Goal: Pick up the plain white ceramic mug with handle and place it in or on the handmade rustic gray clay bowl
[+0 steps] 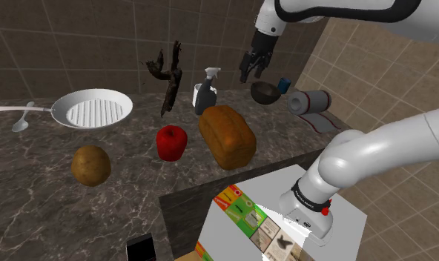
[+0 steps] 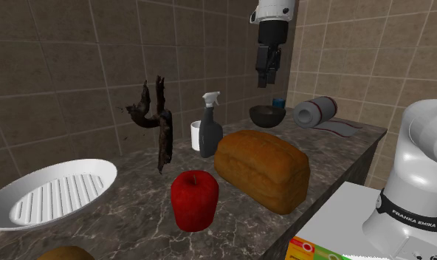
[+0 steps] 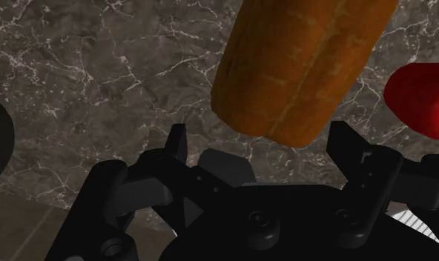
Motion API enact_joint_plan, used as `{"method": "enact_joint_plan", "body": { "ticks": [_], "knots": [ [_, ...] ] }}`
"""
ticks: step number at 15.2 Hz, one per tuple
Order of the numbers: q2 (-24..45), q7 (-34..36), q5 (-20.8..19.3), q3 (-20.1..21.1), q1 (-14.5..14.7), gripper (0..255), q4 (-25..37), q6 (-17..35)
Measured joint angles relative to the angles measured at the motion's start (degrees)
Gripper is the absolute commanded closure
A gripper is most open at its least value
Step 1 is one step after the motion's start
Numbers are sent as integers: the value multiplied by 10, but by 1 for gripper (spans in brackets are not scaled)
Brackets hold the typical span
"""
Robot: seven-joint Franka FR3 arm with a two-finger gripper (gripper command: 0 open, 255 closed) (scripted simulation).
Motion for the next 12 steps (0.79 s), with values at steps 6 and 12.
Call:
{"method": "enact_joint_plan", "body": {
  "ticks": [6,12],
  "knots": [
    [121,-14,-6,-1,-2,0,38,81],
    [247,-21,-13,1,-1,0,104,141]
  ]
}}
